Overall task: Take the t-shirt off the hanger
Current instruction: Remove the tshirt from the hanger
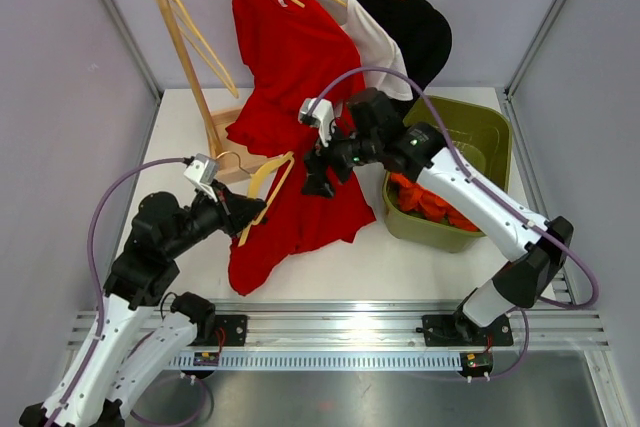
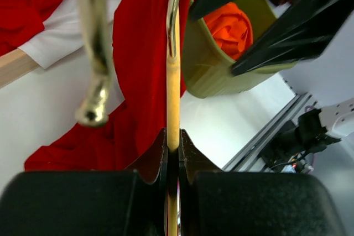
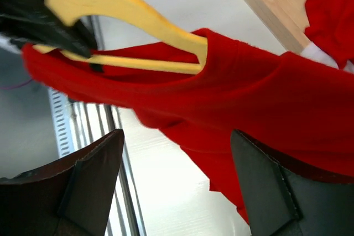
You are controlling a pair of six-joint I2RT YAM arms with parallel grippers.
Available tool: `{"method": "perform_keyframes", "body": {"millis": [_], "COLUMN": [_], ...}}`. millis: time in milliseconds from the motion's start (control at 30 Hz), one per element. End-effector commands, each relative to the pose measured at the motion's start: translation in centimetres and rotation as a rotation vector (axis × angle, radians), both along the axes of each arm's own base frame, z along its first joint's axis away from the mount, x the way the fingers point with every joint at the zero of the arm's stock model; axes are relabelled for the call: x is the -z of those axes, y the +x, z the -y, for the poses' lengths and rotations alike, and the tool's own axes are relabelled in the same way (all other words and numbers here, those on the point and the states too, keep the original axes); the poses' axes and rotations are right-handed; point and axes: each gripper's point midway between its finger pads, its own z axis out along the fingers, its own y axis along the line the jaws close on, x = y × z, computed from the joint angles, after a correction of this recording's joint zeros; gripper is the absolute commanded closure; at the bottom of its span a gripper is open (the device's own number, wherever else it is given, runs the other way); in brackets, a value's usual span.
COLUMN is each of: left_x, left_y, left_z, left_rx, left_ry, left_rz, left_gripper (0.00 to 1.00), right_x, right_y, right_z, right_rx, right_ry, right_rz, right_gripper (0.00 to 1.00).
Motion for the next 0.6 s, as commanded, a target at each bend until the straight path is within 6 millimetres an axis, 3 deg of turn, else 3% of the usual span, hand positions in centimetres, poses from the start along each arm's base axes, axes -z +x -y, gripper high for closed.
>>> {"method": "perform_keyframes", "body": {"millis": [0, 33, 200, 567], "left_x": [-4.6, -4.6, -4.3, -3.1], "left_y": [0.2, 0.2, 0.6, 1.0], "left_z": [1.1, 1.2, 1.1, 0.9], "left_rx": [0.024, 0.019, 0.001, -0.021], "left_ry": [-0.153, -0.165, -0.177, -0.156], "left_rz": [0.08, 0.069, 0.058, 0.047], "left_gripper": [1.0, 1.0, 1.0, 1.0], "right_x": [-3.3, -3.7, -4.1, -4.3], "right_y": [4.6, 5.5, 5.4, 3.5], "right_z": [-0.9, -0.8, -2.1, -3.7], "right_rx": [0.349, 0.41, 0.457, 0.381], "right_ry": [0.118, 0.125, 0.177, 0.212], "right_rz": [0.101, 0.123, 0.033, -0.104], "right_gripper": [0.16, 0.19, 0.26, 0.44]}}
